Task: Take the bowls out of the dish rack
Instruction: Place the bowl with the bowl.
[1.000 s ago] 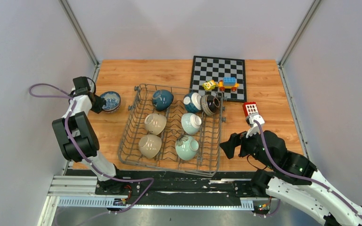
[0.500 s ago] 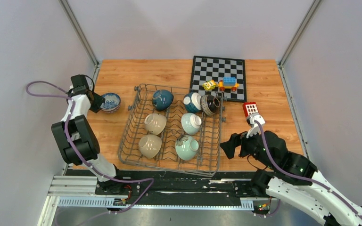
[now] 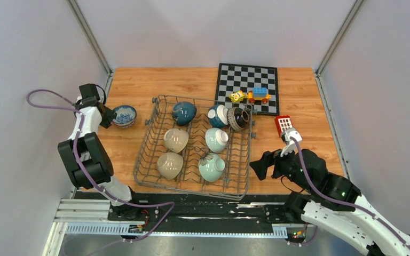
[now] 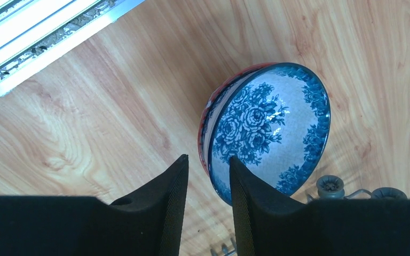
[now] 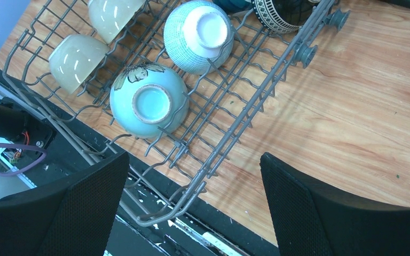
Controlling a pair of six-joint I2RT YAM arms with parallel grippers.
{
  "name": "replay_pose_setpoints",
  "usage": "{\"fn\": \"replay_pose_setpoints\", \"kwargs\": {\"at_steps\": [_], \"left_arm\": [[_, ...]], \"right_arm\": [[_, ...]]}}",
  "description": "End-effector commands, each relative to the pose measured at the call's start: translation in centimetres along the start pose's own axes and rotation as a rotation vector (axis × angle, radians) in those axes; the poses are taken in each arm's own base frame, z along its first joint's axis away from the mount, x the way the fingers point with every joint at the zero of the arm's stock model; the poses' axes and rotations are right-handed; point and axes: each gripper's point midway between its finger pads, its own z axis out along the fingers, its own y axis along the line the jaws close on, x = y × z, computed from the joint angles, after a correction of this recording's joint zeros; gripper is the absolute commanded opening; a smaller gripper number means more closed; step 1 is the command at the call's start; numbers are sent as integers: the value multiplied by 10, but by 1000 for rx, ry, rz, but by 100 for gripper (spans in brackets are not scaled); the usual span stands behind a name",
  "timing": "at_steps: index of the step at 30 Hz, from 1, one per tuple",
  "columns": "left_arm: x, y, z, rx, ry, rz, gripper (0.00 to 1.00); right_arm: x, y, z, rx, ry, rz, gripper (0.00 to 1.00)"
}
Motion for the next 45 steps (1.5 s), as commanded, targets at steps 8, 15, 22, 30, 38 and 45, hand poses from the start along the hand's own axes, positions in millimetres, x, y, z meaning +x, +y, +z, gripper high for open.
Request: {"fn": "replay_pose_setpoints", "kwargs": {"at_steps": [8,15,22,30,38,45], "left_arm": [[-6,-2,-1,6,-14,16,33],[-1,-1,6,4,2,19,26],[5,1,12,-1,20,21,26],[6,1,17,0,25,18,17],[2,-5,12,27,12,5,0],[-2,-15,6,74,1,-19,0]], "right_arm": [[2,-7,-1,28,-9,3,96],[1,-8,-1,35,-9,3,96],[1,-8,0,37,-9,1,96],[0,-11,0,51,-11,-3,96],[-1,-9,2,51,-4,-9,96],[-1,-8,3,49,-3,-13,96]]}}
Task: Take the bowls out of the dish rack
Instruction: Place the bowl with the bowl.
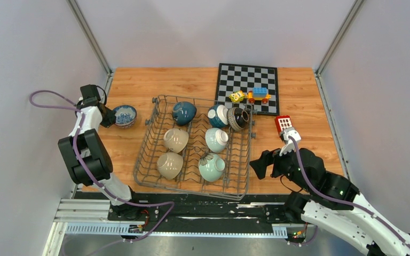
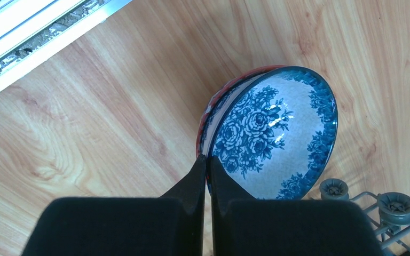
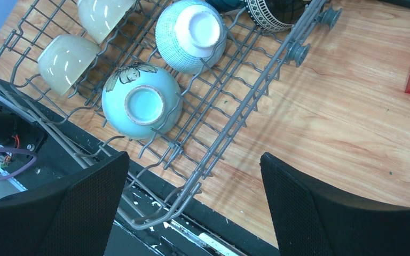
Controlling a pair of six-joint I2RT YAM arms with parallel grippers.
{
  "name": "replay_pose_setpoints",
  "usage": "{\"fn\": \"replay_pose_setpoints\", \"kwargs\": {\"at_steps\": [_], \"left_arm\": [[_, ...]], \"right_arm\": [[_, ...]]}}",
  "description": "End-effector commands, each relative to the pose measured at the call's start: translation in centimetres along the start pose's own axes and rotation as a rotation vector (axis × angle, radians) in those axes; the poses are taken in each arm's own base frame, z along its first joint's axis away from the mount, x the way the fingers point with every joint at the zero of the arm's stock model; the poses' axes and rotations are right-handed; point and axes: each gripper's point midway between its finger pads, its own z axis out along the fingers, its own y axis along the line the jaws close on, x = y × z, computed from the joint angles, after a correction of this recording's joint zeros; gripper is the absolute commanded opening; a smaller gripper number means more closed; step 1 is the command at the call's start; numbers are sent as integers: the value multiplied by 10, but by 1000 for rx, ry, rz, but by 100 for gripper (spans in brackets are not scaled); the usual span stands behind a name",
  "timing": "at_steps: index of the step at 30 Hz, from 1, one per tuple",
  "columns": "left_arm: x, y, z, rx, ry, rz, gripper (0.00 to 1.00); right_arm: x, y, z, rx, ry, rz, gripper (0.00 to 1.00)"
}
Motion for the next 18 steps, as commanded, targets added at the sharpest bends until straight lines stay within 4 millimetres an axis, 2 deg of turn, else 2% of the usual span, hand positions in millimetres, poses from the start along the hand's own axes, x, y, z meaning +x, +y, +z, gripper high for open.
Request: {"fn": "replay_pose_setpoints", "kwargs": {"at_steps": [1,18], "left_arm": [[-9,-15,-8,74,-30,-32,0],[-23,-33,-27,169,-90,-70,0]], "right_arm": [[-2,-4,1,21,-8,-9,97],[-2,-4,1,15,-7,-10,97]]}}
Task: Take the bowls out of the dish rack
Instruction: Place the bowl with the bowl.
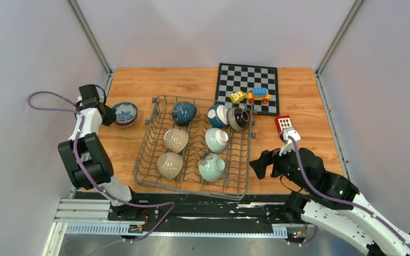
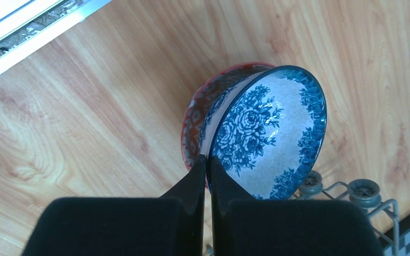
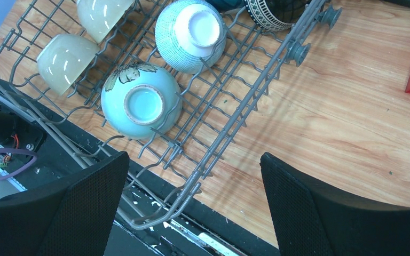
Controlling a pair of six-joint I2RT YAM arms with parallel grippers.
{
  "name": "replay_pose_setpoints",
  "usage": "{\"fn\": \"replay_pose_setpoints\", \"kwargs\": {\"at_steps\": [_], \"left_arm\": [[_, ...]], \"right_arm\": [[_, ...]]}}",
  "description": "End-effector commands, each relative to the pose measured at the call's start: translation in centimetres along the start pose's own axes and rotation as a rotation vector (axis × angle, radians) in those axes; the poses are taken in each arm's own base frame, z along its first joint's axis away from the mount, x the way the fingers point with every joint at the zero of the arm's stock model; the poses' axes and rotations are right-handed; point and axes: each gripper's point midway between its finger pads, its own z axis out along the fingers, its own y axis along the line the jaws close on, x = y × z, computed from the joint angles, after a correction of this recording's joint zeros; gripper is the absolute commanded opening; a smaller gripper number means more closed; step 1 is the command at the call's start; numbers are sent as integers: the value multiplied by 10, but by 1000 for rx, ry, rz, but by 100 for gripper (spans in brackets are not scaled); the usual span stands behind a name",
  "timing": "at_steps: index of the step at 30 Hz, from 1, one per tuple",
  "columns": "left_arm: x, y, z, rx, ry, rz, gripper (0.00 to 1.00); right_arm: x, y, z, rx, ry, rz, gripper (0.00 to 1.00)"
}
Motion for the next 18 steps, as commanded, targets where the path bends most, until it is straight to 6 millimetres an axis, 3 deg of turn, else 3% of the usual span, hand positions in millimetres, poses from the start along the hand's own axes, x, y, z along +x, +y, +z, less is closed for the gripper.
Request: {"fn": "replay_pose_setpoints", "kwargs": {"at_steps": [1,18], "left_arm": [[-22,-26,-18,113,-80,-30,0],[-17,-31,-16,227,-147,-105,0]], "right_arm": [[-3,-3,0,13,-12,-7,97],[-2,-4,-2,13,-14,-3,97]]}}
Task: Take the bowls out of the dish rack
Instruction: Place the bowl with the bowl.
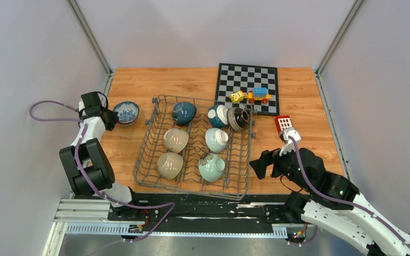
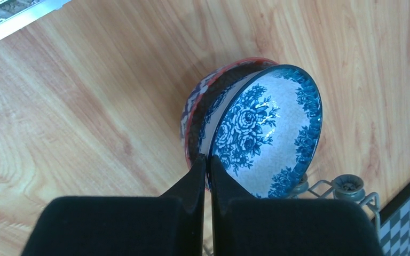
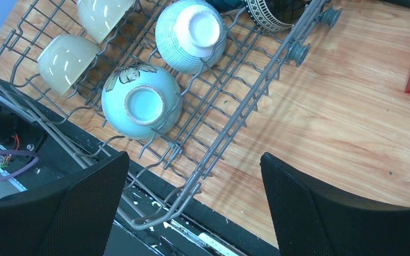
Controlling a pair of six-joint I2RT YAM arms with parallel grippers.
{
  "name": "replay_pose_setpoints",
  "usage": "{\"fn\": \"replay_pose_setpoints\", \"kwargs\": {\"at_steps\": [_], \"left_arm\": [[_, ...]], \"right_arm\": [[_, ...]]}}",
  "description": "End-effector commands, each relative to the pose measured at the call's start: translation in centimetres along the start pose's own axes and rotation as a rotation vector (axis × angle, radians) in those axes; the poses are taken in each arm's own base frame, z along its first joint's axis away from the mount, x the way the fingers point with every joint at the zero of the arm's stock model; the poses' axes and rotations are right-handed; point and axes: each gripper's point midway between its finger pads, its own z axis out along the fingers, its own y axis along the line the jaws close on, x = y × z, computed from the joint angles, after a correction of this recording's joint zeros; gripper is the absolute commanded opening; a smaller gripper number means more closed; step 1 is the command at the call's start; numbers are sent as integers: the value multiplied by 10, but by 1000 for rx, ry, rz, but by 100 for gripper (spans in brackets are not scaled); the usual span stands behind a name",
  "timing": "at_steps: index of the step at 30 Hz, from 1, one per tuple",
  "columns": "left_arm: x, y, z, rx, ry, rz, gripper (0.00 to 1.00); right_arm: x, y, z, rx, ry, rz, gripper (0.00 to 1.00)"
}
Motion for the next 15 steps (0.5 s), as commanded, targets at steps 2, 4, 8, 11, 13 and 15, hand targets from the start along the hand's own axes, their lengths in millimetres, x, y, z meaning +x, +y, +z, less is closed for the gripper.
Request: {"fn": "replay_pose_setpoints", "kwargs": {"at_steps": [2,4,8,11,13,15], "left_arm": [[-27,-31,-13,133,-103,-45,0],[-28,-32,-14,137,-109,-47,0],[-30,-30,-14,136,-115,-47,0],[-30,-25,-11,128,-115,-49,0],[-29,-22,-8,130,-116,-55,0],[-28,-18,-6,132,-120,-59,0]], "right_arm": [[-1,-5,-2,15,-11,-4,97],[-1,-5,-2,15,-10,-3,97],[-1,-5,-2,18,-10,-4,97],[0,-5,-1,17,-8,-5,97],[0,-5,-2,15,-8,-4,97],[0,-5,-2,15,-7,-5,97]]}}
